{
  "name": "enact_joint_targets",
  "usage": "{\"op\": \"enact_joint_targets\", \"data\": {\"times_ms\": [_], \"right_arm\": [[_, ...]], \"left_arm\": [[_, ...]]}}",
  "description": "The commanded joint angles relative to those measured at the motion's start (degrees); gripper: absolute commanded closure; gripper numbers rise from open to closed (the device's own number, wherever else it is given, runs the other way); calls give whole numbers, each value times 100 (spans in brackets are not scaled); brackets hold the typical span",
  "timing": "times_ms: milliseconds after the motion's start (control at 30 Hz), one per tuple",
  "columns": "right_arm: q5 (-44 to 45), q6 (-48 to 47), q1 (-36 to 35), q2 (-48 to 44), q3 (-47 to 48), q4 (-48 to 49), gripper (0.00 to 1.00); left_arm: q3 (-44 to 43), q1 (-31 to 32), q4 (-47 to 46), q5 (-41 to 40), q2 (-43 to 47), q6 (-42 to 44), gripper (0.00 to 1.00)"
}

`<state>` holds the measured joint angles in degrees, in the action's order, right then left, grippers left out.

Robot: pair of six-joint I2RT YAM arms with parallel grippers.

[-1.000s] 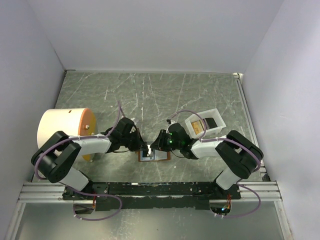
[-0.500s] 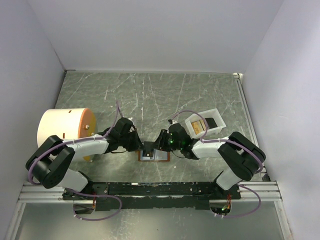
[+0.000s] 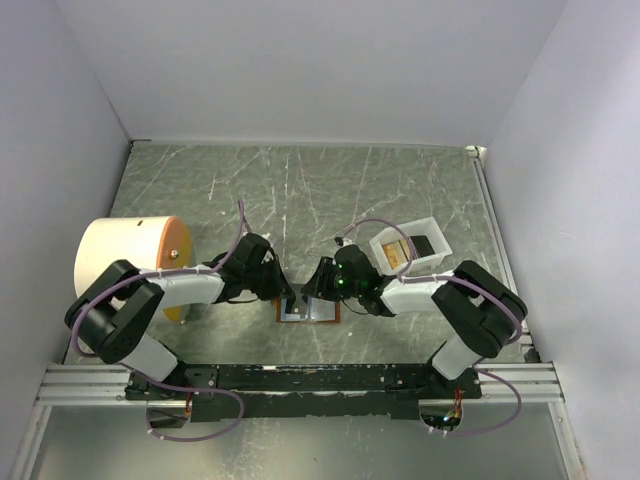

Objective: Put the credit cards into the card holder
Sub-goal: Pick up the credit card from the card holder.

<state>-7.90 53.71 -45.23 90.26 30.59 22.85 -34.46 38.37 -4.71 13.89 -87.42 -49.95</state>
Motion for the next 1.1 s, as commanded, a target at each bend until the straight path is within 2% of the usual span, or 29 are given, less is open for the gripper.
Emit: {"op": "enact_joint_targets", "data": {"times_ms": [0,200,400,533,767,1067], "right_arm": [[196,-92,-17,241,155,121,66],[376,-67,-20,452,343,106,65],[309,-12,-13,454,259,171,66],[349,-18,-16,330,184,140,67],[376,-19,-13,252,184,94,67],[381,-6,-16,240,231,94,67]], "left_arm": [[-18,-23,-61,20,-169,56,93],[40,-24,-150,56,-102,9,93],[-139,-25,812,-283,542,79,91],[104,-19,1131,-259,1165,-12,86],[418,-17,731,199,1235,-79,76],[407,-14,114,312,819,-46,74]]}}
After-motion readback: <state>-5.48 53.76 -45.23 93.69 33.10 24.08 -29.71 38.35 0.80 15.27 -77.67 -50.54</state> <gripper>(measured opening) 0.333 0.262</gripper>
